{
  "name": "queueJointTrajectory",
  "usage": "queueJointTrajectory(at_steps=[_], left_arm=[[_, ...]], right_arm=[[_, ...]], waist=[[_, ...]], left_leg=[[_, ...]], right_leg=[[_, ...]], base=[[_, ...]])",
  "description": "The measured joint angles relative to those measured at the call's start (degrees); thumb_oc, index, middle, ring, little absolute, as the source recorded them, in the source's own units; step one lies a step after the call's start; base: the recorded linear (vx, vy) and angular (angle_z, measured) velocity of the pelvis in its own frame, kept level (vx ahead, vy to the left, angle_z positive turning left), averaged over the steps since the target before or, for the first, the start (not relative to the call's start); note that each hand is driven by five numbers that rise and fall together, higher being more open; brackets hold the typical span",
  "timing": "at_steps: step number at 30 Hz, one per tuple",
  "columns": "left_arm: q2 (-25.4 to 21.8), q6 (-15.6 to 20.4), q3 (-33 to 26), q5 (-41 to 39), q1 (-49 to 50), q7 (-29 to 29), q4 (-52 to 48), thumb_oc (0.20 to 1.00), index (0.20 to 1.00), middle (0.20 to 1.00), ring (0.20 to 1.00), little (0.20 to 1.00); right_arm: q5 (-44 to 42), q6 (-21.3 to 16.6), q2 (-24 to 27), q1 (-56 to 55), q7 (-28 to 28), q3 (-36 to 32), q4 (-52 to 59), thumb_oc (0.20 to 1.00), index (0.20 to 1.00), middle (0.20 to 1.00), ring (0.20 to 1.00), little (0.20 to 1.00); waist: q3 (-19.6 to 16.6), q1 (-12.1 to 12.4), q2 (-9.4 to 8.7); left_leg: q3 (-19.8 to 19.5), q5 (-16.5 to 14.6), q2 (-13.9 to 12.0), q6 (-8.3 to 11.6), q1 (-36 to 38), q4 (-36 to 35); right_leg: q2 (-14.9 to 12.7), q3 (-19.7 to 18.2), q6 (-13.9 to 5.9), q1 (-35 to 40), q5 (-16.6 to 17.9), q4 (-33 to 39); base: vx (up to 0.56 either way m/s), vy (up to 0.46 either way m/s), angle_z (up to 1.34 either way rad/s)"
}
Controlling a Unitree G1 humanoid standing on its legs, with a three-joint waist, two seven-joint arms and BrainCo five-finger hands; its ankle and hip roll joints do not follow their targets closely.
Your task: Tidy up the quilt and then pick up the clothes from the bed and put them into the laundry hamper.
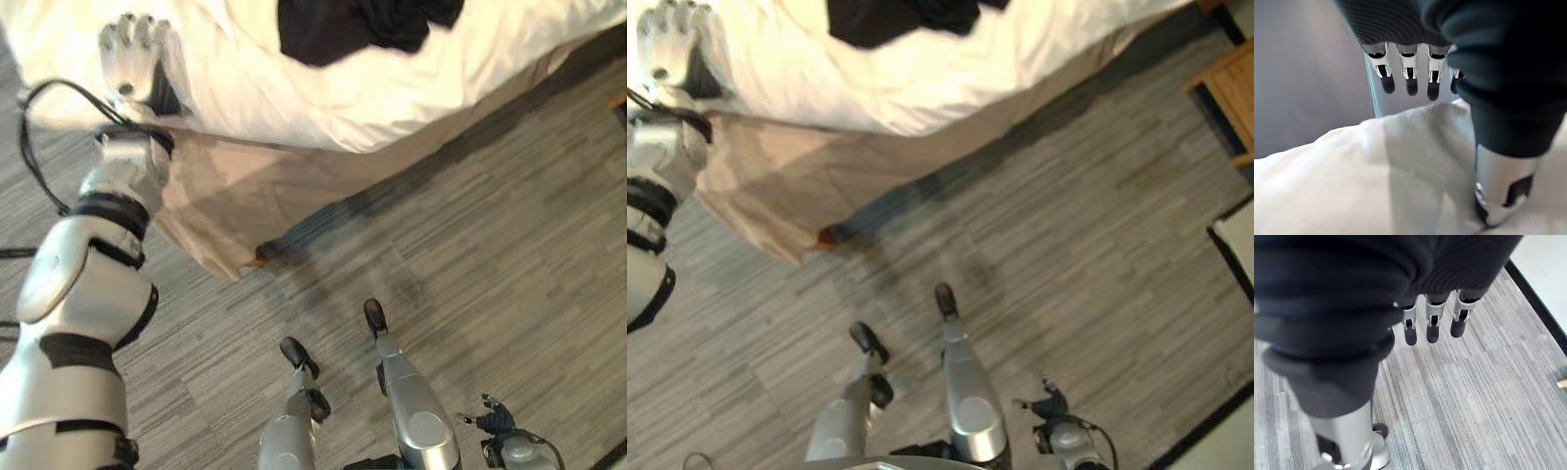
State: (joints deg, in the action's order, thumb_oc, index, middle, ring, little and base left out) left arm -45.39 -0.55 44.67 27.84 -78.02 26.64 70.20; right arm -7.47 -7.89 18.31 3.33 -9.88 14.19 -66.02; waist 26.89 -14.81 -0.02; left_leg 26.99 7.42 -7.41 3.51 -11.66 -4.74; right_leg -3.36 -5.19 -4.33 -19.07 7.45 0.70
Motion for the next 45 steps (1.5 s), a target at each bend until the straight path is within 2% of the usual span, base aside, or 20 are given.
queueJointTrajectory(at_steps=[4,7,10,14,15,16,17,19,20,22,24,28,30,31,36,37,38,41,42,45], left_arm=[[-0.1,-0.9,0.5,0.6,-0.9,0.1,1.1,1.0,1.0,1.0,1.0,1.0],[-0.2,-0.6,2.5,2.1,-1.0,-0.5,0.1,0.2,0.2,0.2,0.2,0.2],[0.0,0.8,3.1,3.9,1.9,-3.7,0.1,0.2,0.2,0.2,0.2,0.2],[1.4,1.7,-2.5,4.8,14.2,-8.8,0.0,0.2,0.2,0.2,0.2,0.2],[2.8,1.9,-5.2,4.8,18.2,-9.6,-0.2,0.398,0.398,0.398,0.398,0.398],[4.4,1.9,-8.7,4.3,22.5,-9.5,-1.3,0.859,0.859,0.859,0.859,0.859],[5.5,1.9,-11.2,4.2,24.5,-9.5,-2.0,1.0,1.0,1.0,1.0,1.0],[7.8,2.0,-13.3,3.4,31.4,-9.3,-3.3,1.0,1.0,1.0,1.0,1.0],[10.8,2.1,-18.2,2.1,37.8,-9.0,-6.2,1.0,1.0,1.0,1.0,1.0],[14.5,2.6,-19.8,1.4,48.6,-9.1,-8.0,1.0,1.0,1.0,1.0,1.0],[16.6,2.3,-24.3,-0.6,57.7,-9.6,-8.3,1.0,1.0,1.0,1.0,1.0],[19.1,1.1,-33.4,-3.0,74.5,-10.5,-8.1,1.0,1.0,1.0,1.0,1.0],[22.1,1.3,-38.2,-5.1,78.5,-10.0,-4.9,1.0,1.0,1.0,1.0,1.0],[23.4,1.1,-38.2,-5.4,80.1,-10.4,-2.7,1.0,1.0,1.0,1.0,1.0],[28.0,1.2,-35.4,-7.6,83.5,-11.3,1.7,1.0,1.0,1.0,1.0,1.0],[28.1,1.2,-33.2,-8.7,83.1,-11.3,1.7,1.0,1.0,1.0,1.0,1.0],[28.0,1.2,-31.0,-9.3,81.5,-11.2,1.6,1.0,1.0,1.0,1.0,1.0],[27.8,1.9,-29.7,-9.9,77.7,-10.4,-1.7,1.0,1.0,1.0,1.0,1.0],[26.7,2.7,-25.8,-11.6,76.3,-9.2,-3.0,1.0,1.0,1.0,1.0,1.0],[27.0,4.1,-19.2,-13.2,71.1,-8.3,-8.5,1.0,1.0,1.0,1.0,1.0]], right_arm=[[-1.6,-0.8,-0.1,-0.1,0.1,0.5,-0.1,1.0,1.0,1.0,1.0,1.0],[-2.0,-1.1,-0.1,-0.1,0.1,0.4,-0.3,1.0,1.0,1.0,1.0,1.0],[-2.0,-0.7,0.0,0.2,0.2,0.4,-0.4,1.0,1.0,1.0,1.0,1.0],[-1.5,0.5,0.1,0.5,0.4,0.2,-0.3,1.0,1.0,1.0,1.0,1.0],[-1.3,1.0,0.5,0.1,0.5,0.1,-0.5,1.0,1.0,1.0,1.0,1.0],[-0.8,1.8,0.9,-0.3,0.5,-0.1,-0.4,1.0,1.0,1.0,1.0,1.0],[0.2,1.9,1.0,-0.5,0.4,-0.3,-0.5,1.0,1.0,1.0,1.0,1.0],[1.5,2.2,1.1,-0.9,0.1,-0.3,-0.2,1.0,1.0,1.0,1.0,1.0],[3.1,3.2,1.4,-1.2,0.1,-0.4,0.3,1.0,1.0,1.0,1.0,1.0],[3.9,3.6,1.8,-2.8,0.0,-0.3,2.1,1.0,1.0,1.0,1.0,1.0],[6.3,3.3,2.7,-4.8,-0.1,-0.4,6.7,1.0,1.0,1.0,1.0,1.0],[9.7,4.5,6.9,-5.3,0.3,-1.9,24.2,1.0,1.0,1.0,1.0,1.0],[9.7,3.9,9.1,-5.0,0.3,-2.3,33.7,1.0,1.0,1.0,1.0,1.0],[9.7,3.8,9.6,-2.9,0.3,-2.3,35.4,0.2,0.2,0.2,0.2,0.2],[8.8,2.2,13.5,13.8,0.1,1.8,44.4,0.2,0.2,0.2,0.2,0.2],[7.2,2.7,14.5,23.0,0.1,6.6,42.5,0.2,0.2,0.2,0.2,0.2],[6.6,2.0,14.8,32.0,0.1,9.7,40.1,0.2,0.2,0.2,0.2,0.2],[4.4,1.2,14.0,42.1,-1.0,10.1,37.1,0.2,0.2,0.2,0.2,0.2],[3.0,1.4,13.9,53.4,-1.6,17.5,31.1,0.2,0.2,0.2,0.2,0.2],[-0.5,0.4,12.4,64.5,-3.7,16.4,25.5,0.2,0.2,0.2,0.2,0.2]], waist=[[0.1,-0.5,0.0],[0.1,0.1,0.0],[0.1,0.7,-0.02],[-0.6,1.1,-0.17],[-1.6,1.0,0.35],[-4.0,1.1,1.91],[-5.0,1.1,1.97],[-7.6,1.5,2.38],[-8.3,2.0,2.64],[-12.5,4.0,3.24],[-13.6,5.2,2.88],[-14.4,9.1,2.06],[-15.7,8.9,1.62],[-16.0,10.0,1.3],[-15.9,14.6,0.3],[-15.6,15.2,0.3],[-14.3,15.9,0.56],[-11.3,19.5,1.05],[-9.2,20.0,0.72],[-3.7,22.0,2.13]], left_leg=[[-0.2,0.0,-0.1,0.02,-1.0,0.0],[-0.5,0.0,0.0,0.02,-0.9,0.0],[-0.7,0.0,0.1,0.01,0.6,0.0],[0.7,0.0,0.2,0.03,7.9,0.0],[0.3,-1.0,-0.2,1.26,9.7,-0.2],[-1.0,-3.5,-1.2,1.98,10.3,-0.4],[-1.2,-3.9,-1.4,1.74,10.7,-0.4],[-2.3,-3.6,-1.5,1.79,11.8,-0.3],[-3.0,-3.8,-1.6,1.91,13.3,-0.4],[-4.2,-4.3,-1.6,1.88,13.4,-0.4],[-5.1,-4.3,-1.6,1.69,13.9,-0.4],[-8.0,-4.0,-1.1,1.01,13.1,-0.4],[-9.0,-4.0,-0.7,0.89,12.9,-0.4],[-9.1,-3.7,-0.7,0.55,12.9,-0.4],[-12.1,-1.2,-0.2,-0.84,6.6,-0.1],[-12.9,-0.7,-0.3,-0.85,3.9,-0.4],[-13.4,0.2,-0.3,-0.83,2.3,-0.2],[-13.7,1.3,-0.7,-0.94,0.3,0.0],[-13.7,1.5,-0.7,-0.55,-1.3,-0.1],[-15.4,4.9,-0.2,-1.02,-6.7,0.0]], right_leg=[[0.0,0.3,0.0,-1.0,0.0,0.2],[-0.1,1.1,0.0,-0.8,0.0,0.2],[-0.2,1.3,0.0,0.5,0.0,-0.1],[-0.2,2.0,0.0,6.9,0.0,0.1],[0.0,2.3,0.23,9.2,-0.2,1.2],[1.0,2.7,0.56,10.1,-0.4,2.1],[1.3,2.8,0.72,10.7,-0.3,2.4],[1.3,3.6,0.75,12.4,-0.3,2.4],[1.2,4.2,0.78,14.9,-0.3,3.2],[1.2,5.2,1.4,15.7,-1.2,3.7],[1.1,5.8,1.62,16.3,-1.3,3.6],[0.3,8.4,1.71,18.4,-1.4,3.8],[-0.1,9.4,1.71,18.3,-1.4,3.9],[-0.2,9.6,1.71,18.3,-1.4,3.9],[-0.6,12.2,0.92,13.9,-0.7,3.5],[-0.5,12.9,0.75,11.3,-0.5,2.8],[-0.5,13.2,0.39,9.4,-0.2,2.4],[-0.6,14.9,0.61,7.8,-0.4,1.1],[-0.7,14.1,0.9,5.0,-0.7,-0.7],[-1.2,16.2,0.69,0.1,-0.5,-2.7]], base=[[0.02,0.009,-0.01],[0.04,0.035,0.05],[0.05,0.03,-0.03],[0.1,-0.001,-0.2],[0.1,-0.014,-0.1],[0.1,-0.015,-0.03],[0.07,0.003,0.03],[0.06,0.002,0.18],[0.04,-0.007,0.27],[0.02,0.003,0.3],[0.02,0.008,0.33],[0.0,-0.007,0.34],[-0.06,-0.01,0.33],[-0.12,-0.011,0.27],[-0.22,-0.044,0.3],[-0.17,-0.038,0.31],[-0.13,-0.026,0.34],[-0.14,-0.019,0.28],[-0.08,-0.023,-0.04],[-0.16,-0.008,0.29]])
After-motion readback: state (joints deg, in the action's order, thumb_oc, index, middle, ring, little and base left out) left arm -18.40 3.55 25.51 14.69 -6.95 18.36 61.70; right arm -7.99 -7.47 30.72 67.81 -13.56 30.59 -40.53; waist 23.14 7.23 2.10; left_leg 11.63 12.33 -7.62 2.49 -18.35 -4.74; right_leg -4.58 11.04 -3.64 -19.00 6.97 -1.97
